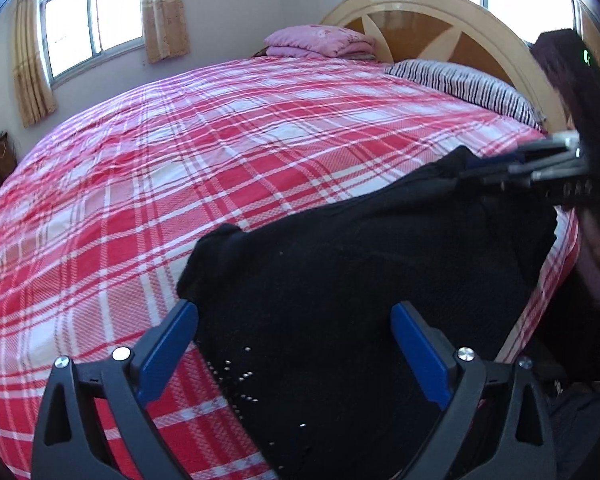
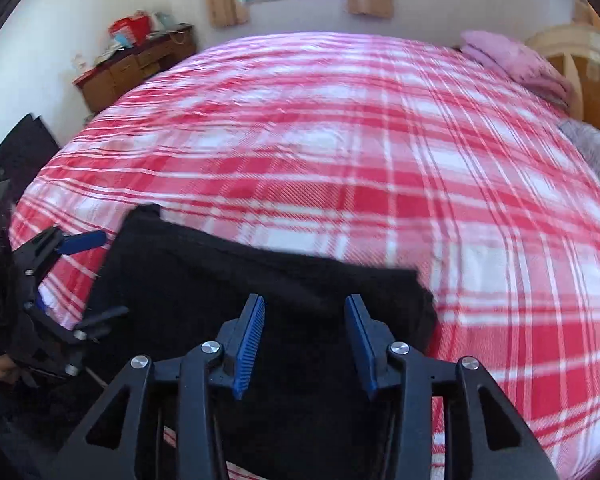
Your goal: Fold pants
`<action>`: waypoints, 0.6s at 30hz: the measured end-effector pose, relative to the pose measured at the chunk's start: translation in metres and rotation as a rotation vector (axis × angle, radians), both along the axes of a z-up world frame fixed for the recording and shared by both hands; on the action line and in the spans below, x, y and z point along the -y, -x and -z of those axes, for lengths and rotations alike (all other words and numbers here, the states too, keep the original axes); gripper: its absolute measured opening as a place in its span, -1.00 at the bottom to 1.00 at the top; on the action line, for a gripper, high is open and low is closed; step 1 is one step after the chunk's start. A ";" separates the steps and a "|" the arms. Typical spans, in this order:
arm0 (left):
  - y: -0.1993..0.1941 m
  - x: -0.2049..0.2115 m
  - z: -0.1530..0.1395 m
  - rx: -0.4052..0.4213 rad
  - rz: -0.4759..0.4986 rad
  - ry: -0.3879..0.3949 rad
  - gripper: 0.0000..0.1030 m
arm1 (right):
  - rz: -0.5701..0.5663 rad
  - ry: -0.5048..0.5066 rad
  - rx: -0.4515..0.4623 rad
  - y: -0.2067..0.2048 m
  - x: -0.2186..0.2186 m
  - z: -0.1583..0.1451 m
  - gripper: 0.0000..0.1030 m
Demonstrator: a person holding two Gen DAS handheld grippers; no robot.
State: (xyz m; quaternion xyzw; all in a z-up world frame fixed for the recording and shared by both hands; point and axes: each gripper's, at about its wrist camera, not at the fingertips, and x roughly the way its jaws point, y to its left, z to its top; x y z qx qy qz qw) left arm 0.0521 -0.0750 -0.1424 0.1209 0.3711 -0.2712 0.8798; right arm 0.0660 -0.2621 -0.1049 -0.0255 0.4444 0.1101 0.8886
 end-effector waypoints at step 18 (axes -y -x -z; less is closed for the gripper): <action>0.019 -0.045 0.035 -0.094 0.004 -0.003 1.00 | -0.289 -0.324 -0.354 -0.112 -0.131 0.052 -0.57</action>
